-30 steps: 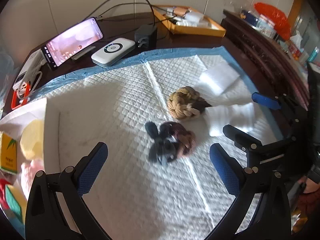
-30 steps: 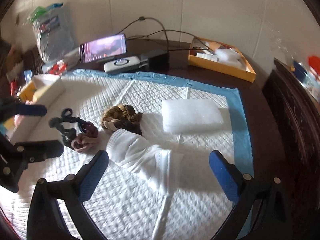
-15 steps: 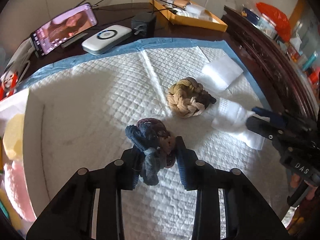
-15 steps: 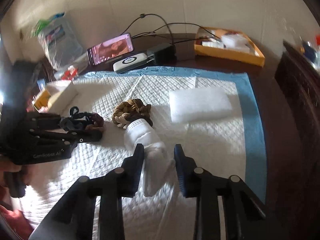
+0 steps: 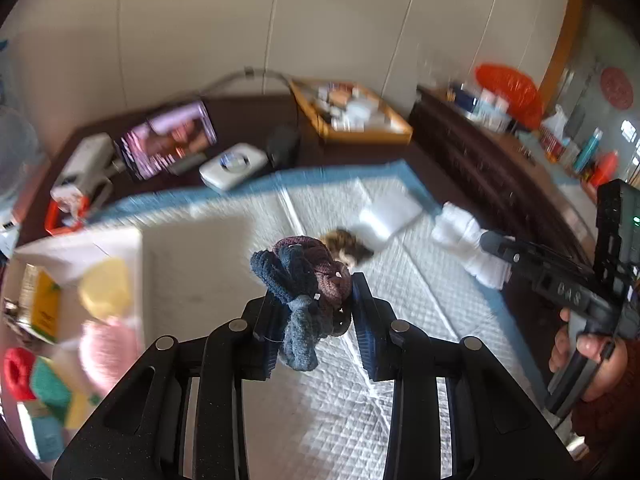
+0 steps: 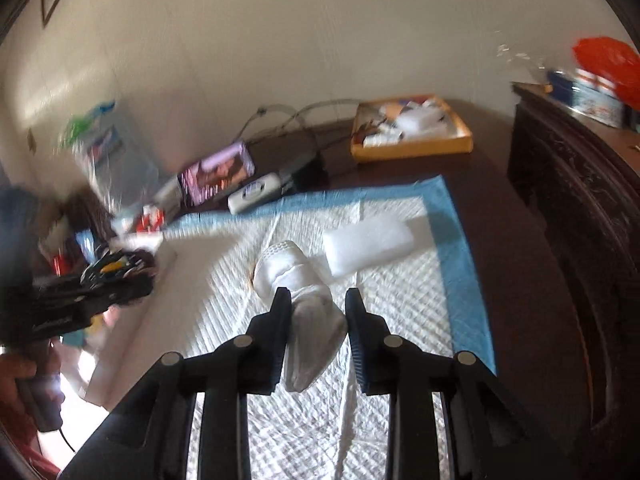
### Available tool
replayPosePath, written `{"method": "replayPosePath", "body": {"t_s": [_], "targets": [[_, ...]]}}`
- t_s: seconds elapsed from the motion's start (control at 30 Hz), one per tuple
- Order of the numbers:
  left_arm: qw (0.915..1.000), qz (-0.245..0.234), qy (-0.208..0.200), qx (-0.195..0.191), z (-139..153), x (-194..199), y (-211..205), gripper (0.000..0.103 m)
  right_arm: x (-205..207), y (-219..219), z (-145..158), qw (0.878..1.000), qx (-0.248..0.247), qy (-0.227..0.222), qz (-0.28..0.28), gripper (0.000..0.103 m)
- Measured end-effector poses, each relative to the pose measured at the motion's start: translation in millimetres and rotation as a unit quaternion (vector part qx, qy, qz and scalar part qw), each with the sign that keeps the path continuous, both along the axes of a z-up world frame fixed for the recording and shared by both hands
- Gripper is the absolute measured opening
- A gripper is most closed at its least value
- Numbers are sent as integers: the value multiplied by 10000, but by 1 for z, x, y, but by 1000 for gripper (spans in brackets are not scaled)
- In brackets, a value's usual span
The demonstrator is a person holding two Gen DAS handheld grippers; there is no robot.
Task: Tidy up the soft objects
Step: 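Carry the blue knit toy and white sock over the white box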
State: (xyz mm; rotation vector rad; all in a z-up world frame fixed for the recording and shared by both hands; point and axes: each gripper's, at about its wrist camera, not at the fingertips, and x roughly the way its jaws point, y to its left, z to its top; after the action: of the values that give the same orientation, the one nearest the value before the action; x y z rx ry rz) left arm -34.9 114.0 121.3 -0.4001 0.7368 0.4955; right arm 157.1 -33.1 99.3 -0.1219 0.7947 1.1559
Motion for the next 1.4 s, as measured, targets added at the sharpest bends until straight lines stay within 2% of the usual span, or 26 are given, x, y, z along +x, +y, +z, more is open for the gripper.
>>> {"method": "replayPosePath", "body": {"t_s": [0.2, 0.37, 0.77, 1.4], "targets": [[9981, 307, -473, 242, 52, -58, 7, 31, -4, -32, 60, 9945, 873, -112, -574, 27], [9957, 576, -629, 360, 65, -102, 16, 31, -32, -38, 88, 9901, 1259, -179, -586, 27], [9929, 845, -725, 409, 71, -155, 30, 31, -69, -21, 95, 9888, 1398, -177, -491, 27], [9876, 1265, -867, 325, 73, -203, 44, 31, -108, 13, 99, 9912, 1315, -162, -3, 27]]}}
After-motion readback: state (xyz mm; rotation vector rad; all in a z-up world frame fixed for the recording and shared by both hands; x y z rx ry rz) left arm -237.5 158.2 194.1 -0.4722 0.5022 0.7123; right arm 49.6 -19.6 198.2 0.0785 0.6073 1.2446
